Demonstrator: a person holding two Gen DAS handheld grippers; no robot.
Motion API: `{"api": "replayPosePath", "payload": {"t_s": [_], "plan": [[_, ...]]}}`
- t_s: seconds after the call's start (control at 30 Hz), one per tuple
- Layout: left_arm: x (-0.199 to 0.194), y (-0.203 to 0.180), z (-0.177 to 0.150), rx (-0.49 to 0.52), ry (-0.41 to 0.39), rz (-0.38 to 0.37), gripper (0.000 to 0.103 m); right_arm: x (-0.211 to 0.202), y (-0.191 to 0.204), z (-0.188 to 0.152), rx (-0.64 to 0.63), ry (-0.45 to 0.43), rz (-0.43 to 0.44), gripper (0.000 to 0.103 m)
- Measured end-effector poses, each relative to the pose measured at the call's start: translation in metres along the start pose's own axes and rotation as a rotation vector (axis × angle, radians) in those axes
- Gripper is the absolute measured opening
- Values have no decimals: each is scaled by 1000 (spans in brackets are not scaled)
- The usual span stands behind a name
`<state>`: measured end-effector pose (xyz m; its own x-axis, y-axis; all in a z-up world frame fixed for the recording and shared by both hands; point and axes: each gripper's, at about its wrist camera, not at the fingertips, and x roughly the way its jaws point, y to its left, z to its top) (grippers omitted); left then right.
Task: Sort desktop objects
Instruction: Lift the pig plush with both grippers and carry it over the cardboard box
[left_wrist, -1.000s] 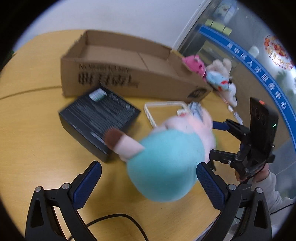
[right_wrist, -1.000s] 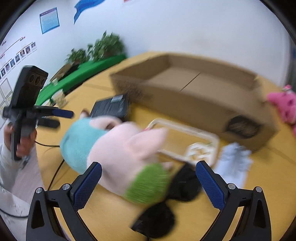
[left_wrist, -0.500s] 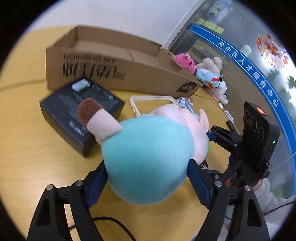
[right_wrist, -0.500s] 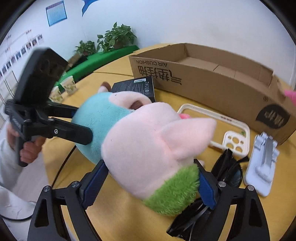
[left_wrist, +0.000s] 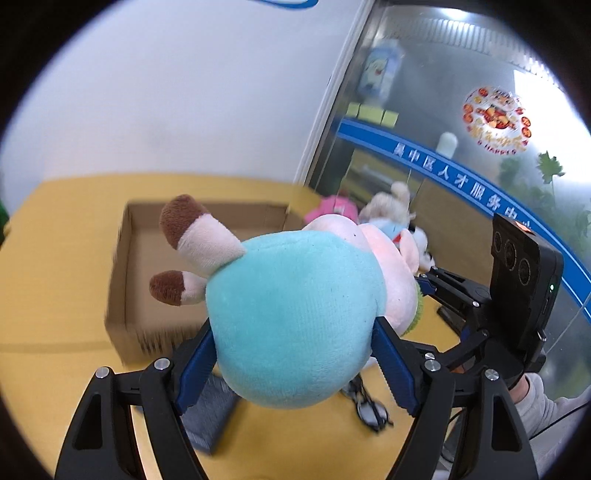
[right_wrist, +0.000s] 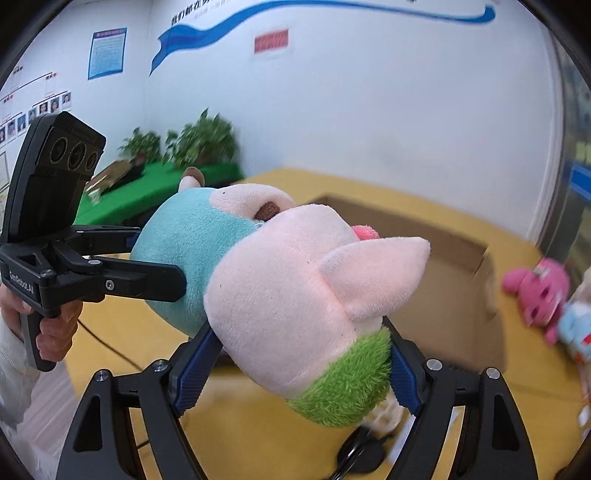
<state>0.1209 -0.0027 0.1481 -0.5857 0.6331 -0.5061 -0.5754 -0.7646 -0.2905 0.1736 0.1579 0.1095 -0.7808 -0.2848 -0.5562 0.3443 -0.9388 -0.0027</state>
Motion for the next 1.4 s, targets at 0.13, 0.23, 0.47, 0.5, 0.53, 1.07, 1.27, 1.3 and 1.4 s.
{"api": "replayPosePath", "payload": {"t_s": [0.13, 0.23, 0.47, 0.5, 0.53, 1.07, 1.27, 1.3, 1.4], "plan": [[-3, 2, 33, 44, -53, -1, 80, -6, -3, 31, -12, -64, -46, 81], [-1, 8, 47, 49, -84, -3, 80, -2, -6, 54, -34, -95, -64, 81], [12, 27, 78, 52, -147, 16, 80, 19, -18, 101, -72, -135, -66, 81], [15, 32, 84, 55, -150, 17, 80, 24, -21, 105, -74, -138, -63, 81], [19, 37, 91, 59, -152, 21, 80, 30, -23, 111, -79, -141, -62, 81], [118, 138, 185, -6, -127, 59, 80, 179, -109, 219, -67, -110, 25, 81], [174, 182, 176, -76, -15, 86, 80, 259, -142, 218, 24, -23, 84, 81], [185, 190, 171, -90, 11, 91, 80, 270, -145, 214, 38, -8, 99, 81], [214, 212, 153, -147, 87, 102, 80, 314, -157, 198, 90, 56, 131, 81]]}}
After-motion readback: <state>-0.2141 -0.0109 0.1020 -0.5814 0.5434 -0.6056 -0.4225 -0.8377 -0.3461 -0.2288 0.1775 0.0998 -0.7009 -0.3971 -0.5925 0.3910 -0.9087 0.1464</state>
